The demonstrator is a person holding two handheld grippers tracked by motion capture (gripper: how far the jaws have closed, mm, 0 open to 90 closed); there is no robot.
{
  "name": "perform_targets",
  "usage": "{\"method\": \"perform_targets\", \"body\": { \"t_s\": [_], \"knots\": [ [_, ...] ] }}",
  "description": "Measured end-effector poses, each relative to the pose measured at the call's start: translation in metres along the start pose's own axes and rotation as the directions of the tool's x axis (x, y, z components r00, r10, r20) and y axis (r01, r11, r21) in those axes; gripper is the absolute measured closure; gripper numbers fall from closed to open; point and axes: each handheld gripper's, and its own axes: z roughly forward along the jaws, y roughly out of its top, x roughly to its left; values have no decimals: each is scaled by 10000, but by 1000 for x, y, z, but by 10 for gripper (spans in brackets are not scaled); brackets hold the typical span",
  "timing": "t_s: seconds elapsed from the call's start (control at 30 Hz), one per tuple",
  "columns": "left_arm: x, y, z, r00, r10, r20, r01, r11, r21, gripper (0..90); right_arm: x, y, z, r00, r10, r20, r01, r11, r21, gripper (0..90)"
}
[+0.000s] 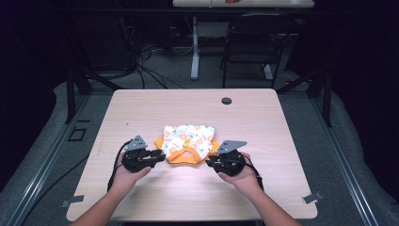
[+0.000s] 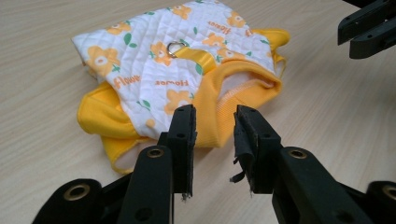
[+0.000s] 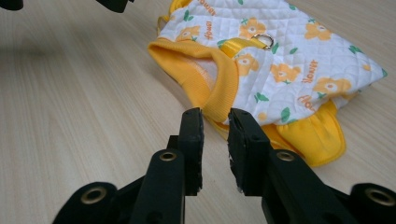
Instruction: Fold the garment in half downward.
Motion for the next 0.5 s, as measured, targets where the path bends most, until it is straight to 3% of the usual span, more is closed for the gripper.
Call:
{"method": "perform_targets", "body": {
  "t_s": [0.27,0.5],
  "knots": [
    [-7,-17,-11,9999,-170,1,170,9998,44,628,8,-17,-13,9995,311,-6,-311,9995,-58,662],
    [-9,-32,-17,9998,-195,70,192,9989,421,599,14,-30,-17,9999,91,98,-93,9999,121,646]
  ]
}}
